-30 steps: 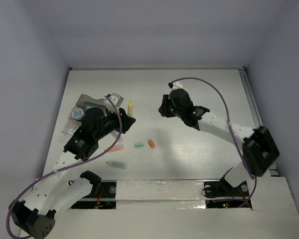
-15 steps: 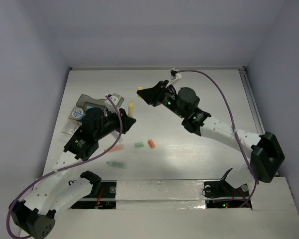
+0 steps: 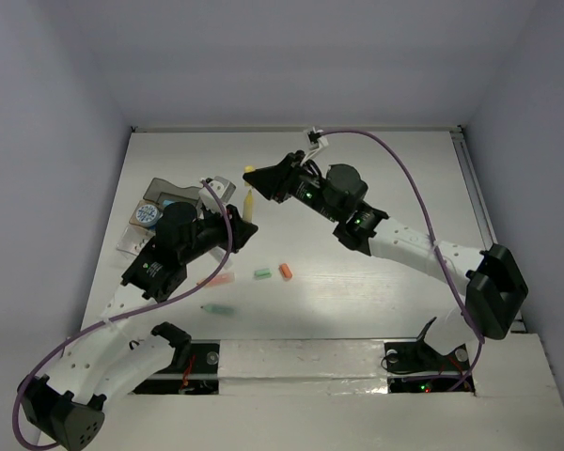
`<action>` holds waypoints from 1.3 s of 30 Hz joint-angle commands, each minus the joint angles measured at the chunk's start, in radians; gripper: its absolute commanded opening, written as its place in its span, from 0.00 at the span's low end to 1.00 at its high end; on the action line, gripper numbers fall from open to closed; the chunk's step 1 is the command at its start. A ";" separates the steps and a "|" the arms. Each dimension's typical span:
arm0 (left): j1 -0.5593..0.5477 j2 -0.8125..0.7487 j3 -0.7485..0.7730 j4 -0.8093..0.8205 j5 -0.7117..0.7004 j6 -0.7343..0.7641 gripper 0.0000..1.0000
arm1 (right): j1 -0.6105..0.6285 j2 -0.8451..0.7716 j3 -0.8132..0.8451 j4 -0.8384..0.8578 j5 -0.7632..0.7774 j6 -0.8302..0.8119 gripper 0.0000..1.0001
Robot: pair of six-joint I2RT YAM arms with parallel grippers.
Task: Sort the stationery into containers
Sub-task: Close the pen cap on the pen.
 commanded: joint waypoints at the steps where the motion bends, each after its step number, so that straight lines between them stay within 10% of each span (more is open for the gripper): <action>1: 0.004 -0.014 0.008 0.032 -0.002 0.006 0.00 | 0.009 0.005 0.033 0.049 0.009 -0.023 0.00; 39: 0.041 -0.077 0.005 0.038 -0.091 -0.006 0.00 | 0.131 0.039 -0.045 0.071 0.187 -0.078 0.00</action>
